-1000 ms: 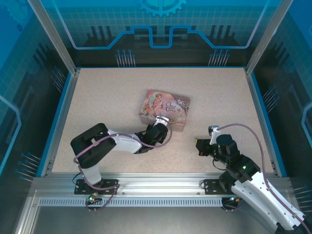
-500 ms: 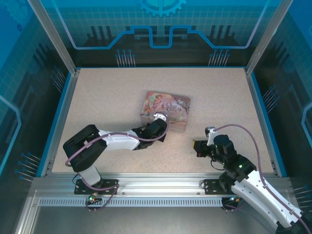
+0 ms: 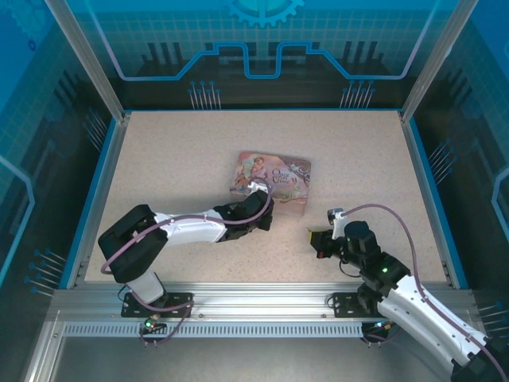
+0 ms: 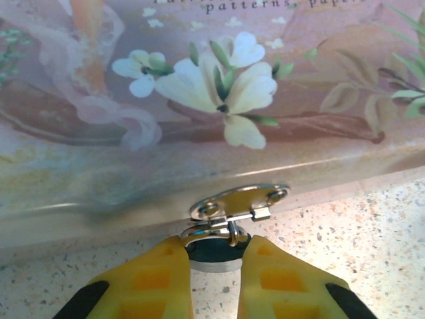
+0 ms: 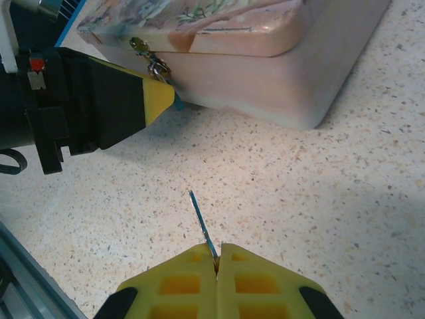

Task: Unlock a padlock with a key

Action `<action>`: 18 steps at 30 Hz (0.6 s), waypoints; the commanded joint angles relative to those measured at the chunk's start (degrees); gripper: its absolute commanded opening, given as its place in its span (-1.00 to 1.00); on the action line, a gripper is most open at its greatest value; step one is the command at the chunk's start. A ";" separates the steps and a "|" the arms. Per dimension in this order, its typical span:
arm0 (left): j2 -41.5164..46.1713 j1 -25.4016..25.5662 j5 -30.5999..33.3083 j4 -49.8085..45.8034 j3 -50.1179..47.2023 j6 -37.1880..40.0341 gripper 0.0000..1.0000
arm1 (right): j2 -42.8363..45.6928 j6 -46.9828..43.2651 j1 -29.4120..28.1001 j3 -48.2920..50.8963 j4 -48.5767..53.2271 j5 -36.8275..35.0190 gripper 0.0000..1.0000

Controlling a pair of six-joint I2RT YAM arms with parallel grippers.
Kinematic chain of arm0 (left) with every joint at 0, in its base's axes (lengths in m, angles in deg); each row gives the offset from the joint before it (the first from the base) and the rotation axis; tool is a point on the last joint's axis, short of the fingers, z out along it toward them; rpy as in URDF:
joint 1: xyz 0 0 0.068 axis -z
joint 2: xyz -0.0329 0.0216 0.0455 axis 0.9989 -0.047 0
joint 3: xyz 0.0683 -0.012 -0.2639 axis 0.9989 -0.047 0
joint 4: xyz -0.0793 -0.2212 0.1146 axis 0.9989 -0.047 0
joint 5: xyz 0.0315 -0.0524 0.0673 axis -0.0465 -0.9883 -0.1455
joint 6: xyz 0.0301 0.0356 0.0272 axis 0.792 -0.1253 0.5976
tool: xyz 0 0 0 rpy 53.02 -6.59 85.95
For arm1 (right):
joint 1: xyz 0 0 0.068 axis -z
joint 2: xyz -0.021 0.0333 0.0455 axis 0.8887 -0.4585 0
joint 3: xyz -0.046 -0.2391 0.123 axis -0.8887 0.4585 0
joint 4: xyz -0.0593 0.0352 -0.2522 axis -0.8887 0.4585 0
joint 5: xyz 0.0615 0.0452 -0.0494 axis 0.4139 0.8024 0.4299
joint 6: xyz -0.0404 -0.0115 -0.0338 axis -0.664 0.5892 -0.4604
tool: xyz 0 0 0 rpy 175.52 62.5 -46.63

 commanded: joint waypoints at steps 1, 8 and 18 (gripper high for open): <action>3.62 -0.33 -2.72 0.12 3.09 -5.31 -1.00 | -0.12 -3.32 -1.73 2.02 -7.44 1.41 -1.00; 5.03 -0.59 -6.92 -0.70 4.82 -10.47 -1.00 | -1.57 -11.37 -3.18 3.47 -14.45 2.07 -1.00; 5.36 -2.86 -14.79 -1.07 6.12 -16.54 -1.00 | -17.28 -20.72 -3.35 -0.70 -22.06 5.35 -1.00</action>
